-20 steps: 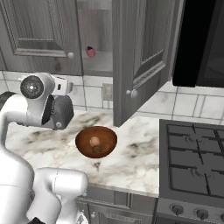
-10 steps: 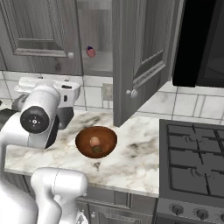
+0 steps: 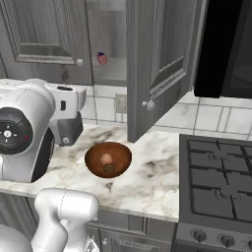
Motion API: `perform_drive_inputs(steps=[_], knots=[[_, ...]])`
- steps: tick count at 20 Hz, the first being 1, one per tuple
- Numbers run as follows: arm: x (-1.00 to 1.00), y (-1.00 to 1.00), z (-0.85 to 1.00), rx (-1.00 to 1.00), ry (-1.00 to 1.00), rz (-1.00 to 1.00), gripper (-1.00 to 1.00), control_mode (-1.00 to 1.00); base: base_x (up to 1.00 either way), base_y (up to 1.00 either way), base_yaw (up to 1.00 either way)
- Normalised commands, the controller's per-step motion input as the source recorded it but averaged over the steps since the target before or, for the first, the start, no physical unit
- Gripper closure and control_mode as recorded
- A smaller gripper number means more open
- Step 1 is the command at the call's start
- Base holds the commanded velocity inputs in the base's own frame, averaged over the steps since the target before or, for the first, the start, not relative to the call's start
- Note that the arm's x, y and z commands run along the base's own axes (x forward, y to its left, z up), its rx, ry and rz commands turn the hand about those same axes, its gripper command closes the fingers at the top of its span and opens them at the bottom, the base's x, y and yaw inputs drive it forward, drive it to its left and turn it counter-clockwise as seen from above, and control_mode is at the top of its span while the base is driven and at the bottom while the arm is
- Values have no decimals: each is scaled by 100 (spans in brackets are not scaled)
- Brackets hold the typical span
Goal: Open the cabinet. Pick the kiwi and peach from the cabinet and place them into the bowl. Then close the cabinet.
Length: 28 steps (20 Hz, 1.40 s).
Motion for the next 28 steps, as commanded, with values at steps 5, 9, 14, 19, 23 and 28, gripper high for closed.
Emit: perform_drive_inputs(steps=[5,9,14,19,23,28], knots=[[-100,-96,-2,-2,0,0,-100,-100,0,0,0],[-100,-100,0,0,0,0,-100,-100,0,0,0],[-44,-95,3,0,9,-6,-100,-100,0,0,0],[56,-44,0,0,0,14,-100,-100,0,0,0],[97,-9,-25,5,0,25,-100,-100,0,0,0],[97,0,-56,17,0,29,-100,-100,0,0,0]])
